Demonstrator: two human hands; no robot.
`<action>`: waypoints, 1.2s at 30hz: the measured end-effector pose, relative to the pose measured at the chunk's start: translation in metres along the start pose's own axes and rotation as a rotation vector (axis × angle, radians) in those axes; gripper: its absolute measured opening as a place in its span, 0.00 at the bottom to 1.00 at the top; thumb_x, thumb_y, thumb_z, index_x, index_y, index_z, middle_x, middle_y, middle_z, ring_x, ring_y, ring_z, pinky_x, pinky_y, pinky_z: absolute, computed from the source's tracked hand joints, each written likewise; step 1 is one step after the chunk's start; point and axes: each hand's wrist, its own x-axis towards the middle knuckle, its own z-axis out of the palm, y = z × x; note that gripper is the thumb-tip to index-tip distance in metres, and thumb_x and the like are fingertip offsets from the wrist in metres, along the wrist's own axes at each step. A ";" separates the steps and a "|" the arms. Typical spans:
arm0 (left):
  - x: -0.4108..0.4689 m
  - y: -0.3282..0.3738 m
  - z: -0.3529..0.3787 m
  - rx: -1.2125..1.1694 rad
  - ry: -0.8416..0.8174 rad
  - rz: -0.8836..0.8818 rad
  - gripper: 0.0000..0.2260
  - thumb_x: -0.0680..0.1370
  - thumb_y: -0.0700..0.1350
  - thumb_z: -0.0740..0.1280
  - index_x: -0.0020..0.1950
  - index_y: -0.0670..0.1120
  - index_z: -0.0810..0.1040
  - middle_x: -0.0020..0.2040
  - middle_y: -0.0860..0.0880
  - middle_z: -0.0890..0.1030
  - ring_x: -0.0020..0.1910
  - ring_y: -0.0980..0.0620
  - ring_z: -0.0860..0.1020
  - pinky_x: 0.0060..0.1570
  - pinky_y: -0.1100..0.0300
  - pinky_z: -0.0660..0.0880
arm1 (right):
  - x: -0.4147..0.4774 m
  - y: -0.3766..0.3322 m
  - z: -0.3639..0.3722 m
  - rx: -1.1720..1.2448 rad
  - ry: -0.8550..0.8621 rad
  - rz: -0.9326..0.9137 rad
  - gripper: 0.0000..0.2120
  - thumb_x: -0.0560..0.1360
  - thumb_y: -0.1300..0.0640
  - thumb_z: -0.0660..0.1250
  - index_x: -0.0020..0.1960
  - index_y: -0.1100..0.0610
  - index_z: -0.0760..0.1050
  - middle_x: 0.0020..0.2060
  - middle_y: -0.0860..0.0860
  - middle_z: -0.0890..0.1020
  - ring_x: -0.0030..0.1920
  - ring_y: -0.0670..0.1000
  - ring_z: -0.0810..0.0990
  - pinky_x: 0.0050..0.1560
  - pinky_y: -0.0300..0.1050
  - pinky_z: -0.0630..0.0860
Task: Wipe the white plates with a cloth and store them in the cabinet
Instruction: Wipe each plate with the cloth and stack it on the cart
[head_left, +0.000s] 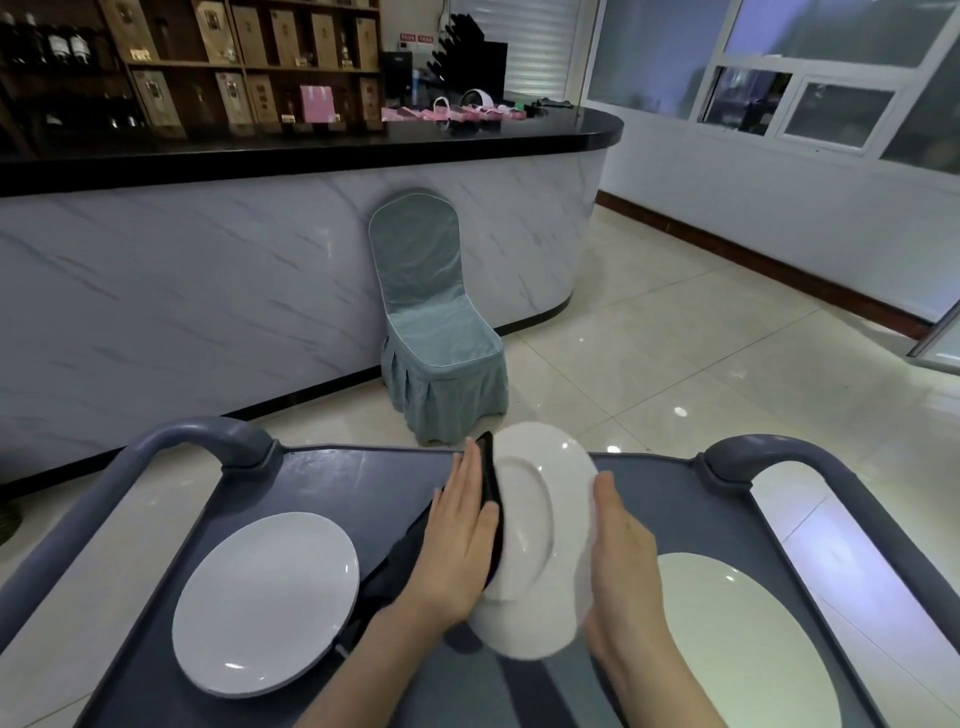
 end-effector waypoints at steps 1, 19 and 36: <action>-0.010 -0.003 0.006 0.025 -0.007 0.015 0.24 0.83 0.49 0.45 0.76 0.57 0.37 0.77 0.63 0.37 0.77 0.63 0.38 0.76 0.58 0.37 | 0.004 -0.005 -0.001 0.012 0.007 -0.007 0.19 0.79 0.42 0.63 0.39 0.55 0.76 0.32 0.50 0.76 0.34 0.49 0.72 0.38 0.44 0.68; -0.041 0.016 0.012 -0.001 -0.058 0.079 0.25 0.82 0.49 0.46 0.77 0.59 0.41 0.77 0.66 0.40 0.76 0.65 0.38 0.77 0.51 0.38 | 0.012 -0.010 0.001 0.067 0.019 -0.040 0.24 0.79 0.40 0.62 0.33 0.53 0.81 0.30 0.44 0.82 0.31 0.45 0.79 0.38 0.42 0.74; -0.043 0.017 0.019 -0.091 -0.115 0.112 0.24 0.84 0.49 0.47 0.78 0.58 0.42 0.78 0.66 0.41 0.77 0.64 0.39 0.77 0.55 0.38 | 0.009 -0.007 0.002 0.033 0.077 -0.044 0.24 0.80 0.40 0.60 0.39 0.59 0.77 0.29 0.46 0.82 0.34 0.49 0.80 0.36 0.42 0.73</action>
